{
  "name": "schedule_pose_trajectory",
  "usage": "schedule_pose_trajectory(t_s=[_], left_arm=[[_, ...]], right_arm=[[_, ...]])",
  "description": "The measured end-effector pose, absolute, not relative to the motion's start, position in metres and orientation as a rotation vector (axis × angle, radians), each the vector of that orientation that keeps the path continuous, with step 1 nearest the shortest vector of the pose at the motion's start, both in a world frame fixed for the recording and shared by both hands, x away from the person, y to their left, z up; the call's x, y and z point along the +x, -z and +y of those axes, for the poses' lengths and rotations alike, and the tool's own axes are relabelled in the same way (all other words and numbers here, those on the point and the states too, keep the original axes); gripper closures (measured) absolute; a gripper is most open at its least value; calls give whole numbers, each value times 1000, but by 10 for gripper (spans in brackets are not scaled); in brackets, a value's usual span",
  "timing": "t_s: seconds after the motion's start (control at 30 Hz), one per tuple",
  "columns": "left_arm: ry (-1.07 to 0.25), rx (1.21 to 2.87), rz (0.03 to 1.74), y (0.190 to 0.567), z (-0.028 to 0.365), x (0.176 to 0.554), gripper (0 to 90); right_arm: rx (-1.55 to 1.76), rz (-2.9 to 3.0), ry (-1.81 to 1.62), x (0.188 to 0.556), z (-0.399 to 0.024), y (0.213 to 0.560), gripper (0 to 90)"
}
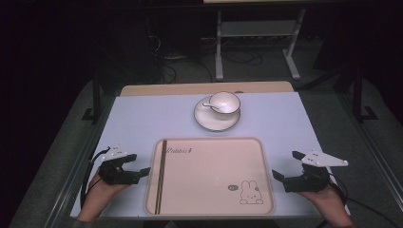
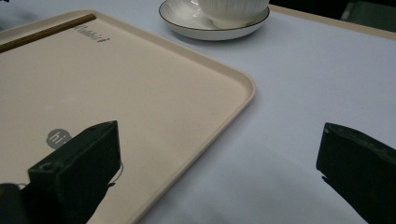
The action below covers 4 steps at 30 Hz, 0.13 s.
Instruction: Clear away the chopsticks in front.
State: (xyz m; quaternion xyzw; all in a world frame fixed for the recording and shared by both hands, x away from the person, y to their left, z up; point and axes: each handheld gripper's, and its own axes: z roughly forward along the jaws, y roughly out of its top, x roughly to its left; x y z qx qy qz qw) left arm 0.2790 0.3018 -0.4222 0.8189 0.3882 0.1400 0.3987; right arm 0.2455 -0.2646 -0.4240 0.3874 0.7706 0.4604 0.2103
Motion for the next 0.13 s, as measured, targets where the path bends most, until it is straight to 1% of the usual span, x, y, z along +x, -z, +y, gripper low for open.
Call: schedule_pose_trajectory(t_s=[0.13], left_arm=[[-357,2063,980,421,302,279,196]], right_arm=[[1075,2143,-1277,246,-264,424,0]])
